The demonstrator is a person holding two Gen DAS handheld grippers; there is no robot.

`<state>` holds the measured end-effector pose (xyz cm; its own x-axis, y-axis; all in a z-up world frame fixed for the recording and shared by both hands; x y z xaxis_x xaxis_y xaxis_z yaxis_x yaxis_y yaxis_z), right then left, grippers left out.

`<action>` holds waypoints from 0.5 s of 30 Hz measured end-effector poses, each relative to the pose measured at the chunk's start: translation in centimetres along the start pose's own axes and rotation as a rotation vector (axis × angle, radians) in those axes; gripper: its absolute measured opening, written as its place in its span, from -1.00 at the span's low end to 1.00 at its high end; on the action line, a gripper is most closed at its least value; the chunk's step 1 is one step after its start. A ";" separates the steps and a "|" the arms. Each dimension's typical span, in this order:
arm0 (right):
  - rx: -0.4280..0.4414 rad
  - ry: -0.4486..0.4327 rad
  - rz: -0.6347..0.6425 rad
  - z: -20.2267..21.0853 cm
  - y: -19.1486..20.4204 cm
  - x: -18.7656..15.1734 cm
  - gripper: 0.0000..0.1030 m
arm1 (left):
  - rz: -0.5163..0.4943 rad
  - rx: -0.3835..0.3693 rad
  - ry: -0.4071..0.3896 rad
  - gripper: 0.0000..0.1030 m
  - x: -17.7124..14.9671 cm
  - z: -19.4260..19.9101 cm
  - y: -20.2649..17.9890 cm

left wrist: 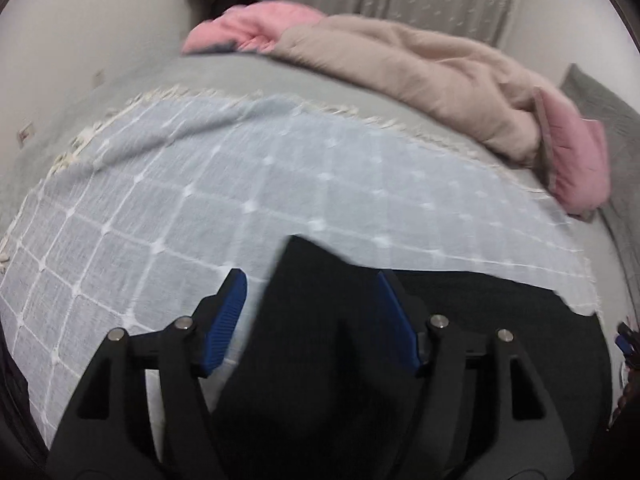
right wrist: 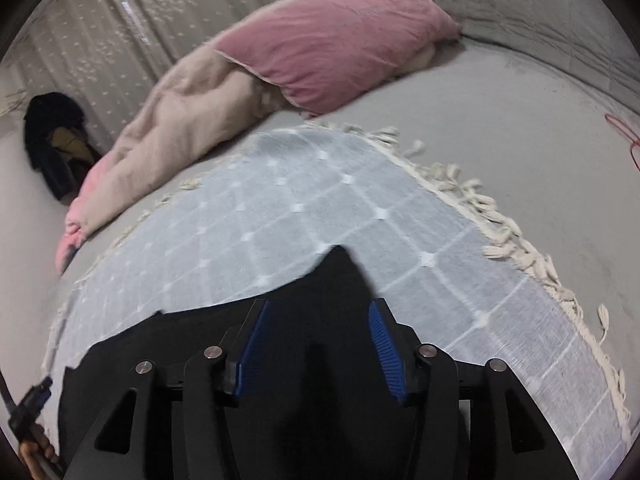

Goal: Fold large clothes
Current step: 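Fold the lifted hem over toward the collar and release both grippers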

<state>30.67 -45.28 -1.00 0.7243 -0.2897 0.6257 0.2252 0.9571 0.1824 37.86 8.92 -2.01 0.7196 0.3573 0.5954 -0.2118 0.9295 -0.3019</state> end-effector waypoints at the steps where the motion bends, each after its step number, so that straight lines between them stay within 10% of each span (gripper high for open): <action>1: 0.021 -0.014 0.026 0.8 1.9 0.0 0.10 | -0.028 -0.038 0.010 0.44 -0.8 0.8 -1.7; 5: 0.141 -0.033 0.207 2.8 12.3 -2.6 0.34 | -0.126 -0.244 0.130 0.67 -6.6 2.0 -9.5; 9: 0.202 0.066 0.387 1.0 19.3 -8.4 0.39 | -0.186 -0.167 0.227 0.67 -11.1 -1.1 -9.6; 12: 0.128 0.121 0.359 -0.6 15.0 -10.1 0.39 | -0.112 -0.123 0.210 0.66 -10.0 -1.9 -4.3; 15: 0.083 0.075 0.157 0.9 4.5 -9.8 0.31 | -0.072 -0.100 0.184 0.16 -8.1 -0.8 1.3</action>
<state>23.97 -38.14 -5.65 0.7934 -0.1331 0.5939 0.0527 0.9872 0.1508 32.26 7.14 -7.82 0.8410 0.2592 0.4749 -0.0953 0.9350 -0.3416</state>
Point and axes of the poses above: each gripper's, at about its wrist camera, not at the fingertips, and z roughly against the way its jaws point, y to its left, x to its top, the point moved 6 cm from there along -z, roughly the way its jaws point, and after that the axes turned 10 degrees about z, right-handed, at the moved point
